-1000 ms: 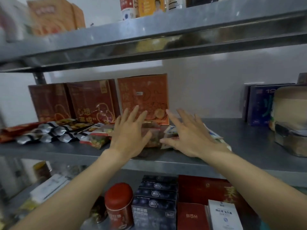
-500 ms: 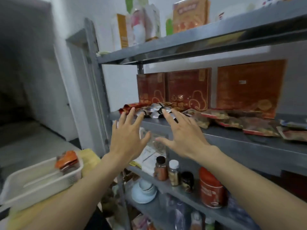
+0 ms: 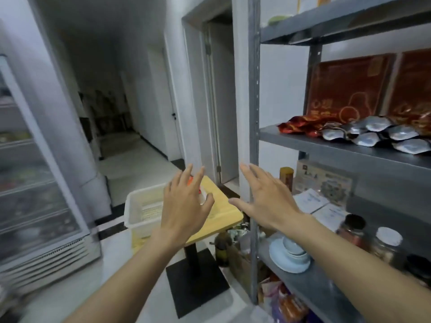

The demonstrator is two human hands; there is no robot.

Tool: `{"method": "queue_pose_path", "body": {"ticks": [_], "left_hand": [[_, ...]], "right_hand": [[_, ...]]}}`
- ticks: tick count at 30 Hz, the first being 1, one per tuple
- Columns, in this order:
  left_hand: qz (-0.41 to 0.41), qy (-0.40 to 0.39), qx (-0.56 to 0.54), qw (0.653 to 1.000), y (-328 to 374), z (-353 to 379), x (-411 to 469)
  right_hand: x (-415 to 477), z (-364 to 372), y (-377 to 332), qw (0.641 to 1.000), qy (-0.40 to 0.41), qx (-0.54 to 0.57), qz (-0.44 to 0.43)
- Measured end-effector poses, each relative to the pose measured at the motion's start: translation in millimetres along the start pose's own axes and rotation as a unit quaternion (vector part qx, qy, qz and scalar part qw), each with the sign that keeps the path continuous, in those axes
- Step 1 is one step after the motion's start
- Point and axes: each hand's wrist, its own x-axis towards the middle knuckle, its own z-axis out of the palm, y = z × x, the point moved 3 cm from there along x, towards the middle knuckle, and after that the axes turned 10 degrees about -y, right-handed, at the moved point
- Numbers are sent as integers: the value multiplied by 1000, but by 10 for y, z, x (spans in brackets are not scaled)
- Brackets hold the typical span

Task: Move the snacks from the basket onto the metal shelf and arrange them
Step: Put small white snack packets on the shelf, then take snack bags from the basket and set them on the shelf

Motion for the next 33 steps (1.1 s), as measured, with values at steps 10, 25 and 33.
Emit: {"method": "queue_pose_path", "body": {"ticks": [10,25,33], "left_hand": [[-63,-27,-40,997,-1299,824,802],[-69,-119,-78,987,-3044,2343,2217],[-25,-221,-89,971,-3705,3257,2809]], "right_hand": [[1654,1066,-142,994,-35,97,-37],[3822,2660,-133,976,-110,189,7],[4548,3396,-82,967,-148,196,75]]}}
